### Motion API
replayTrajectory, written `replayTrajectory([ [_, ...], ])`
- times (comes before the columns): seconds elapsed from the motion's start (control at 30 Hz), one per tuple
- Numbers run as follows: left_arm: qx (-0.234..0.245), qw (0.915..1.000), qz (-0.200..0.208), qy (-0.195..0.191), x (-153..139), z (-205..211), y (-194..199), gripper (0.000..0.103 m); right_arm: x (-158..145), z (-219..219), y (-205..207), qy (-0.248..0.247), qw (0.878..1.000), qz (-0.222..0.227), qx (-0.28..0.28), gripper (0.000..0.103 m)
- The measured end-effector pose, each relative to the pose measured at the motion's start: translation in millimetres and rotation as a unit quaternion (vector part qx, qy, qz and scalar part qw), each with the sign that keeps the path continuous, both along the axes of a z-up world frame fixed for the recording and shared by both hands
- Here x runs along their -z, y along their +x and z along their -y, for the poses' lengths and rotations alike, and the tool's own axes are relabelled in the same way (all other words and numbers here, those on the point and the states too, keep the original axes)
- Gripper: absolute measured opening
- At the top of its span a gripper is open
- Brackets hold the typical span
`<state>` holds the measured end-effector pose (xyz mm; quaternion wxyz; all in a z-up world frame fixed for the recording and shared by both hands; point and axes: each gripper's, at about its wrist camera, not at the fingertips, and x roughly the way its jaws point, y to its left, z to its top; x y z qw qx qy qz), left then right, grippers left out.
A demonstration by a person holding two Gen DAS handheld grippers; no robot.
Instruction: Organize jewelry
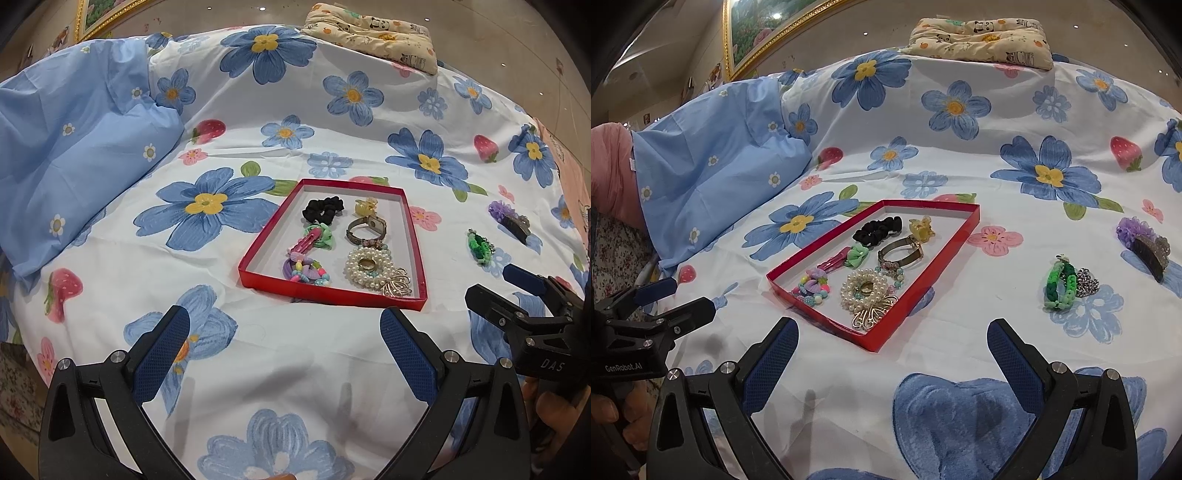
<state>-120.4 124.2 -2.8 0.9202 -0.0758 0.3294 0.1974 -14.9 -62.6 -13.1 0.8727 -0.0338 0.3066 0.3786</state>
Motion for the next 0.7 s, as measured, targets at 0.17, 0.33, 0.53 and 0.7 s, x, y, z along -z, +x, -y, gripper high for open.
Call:
replayTrajectory([
  [0.17, 0.000, 1.0000, 0.000, 0.000, 0.1, 0.6, -0.3, 0.103, 1.1, -1.3, -0.6, -0.003, 1.000, -0.001, -0.001, 0.103],
  [0.33, -0.002, 1.0000, -0.001, -0.001, 0.3, 0.7, -0.4, 0.103, 1.2, -2.0, -1.0, -0.003, 1.000, -0.001, -0.001, 0.103],
  [0.53, 0.001, 1.0000, -0.002, -0.002, 0.5, 0.1, 0.0, 0.103, 1.2, -2.2, -1.2, -0.003, 1.000, 0.000, -0.002, 0.103],
  [0.7, -0.001, 1.0000, -0.001, -0.001, 1.5, 0.7, 0.0, 0.103, 0.9, -1.9, -1.2, -0.002, 1.000, 0.000, -0.002, 0.103],
])
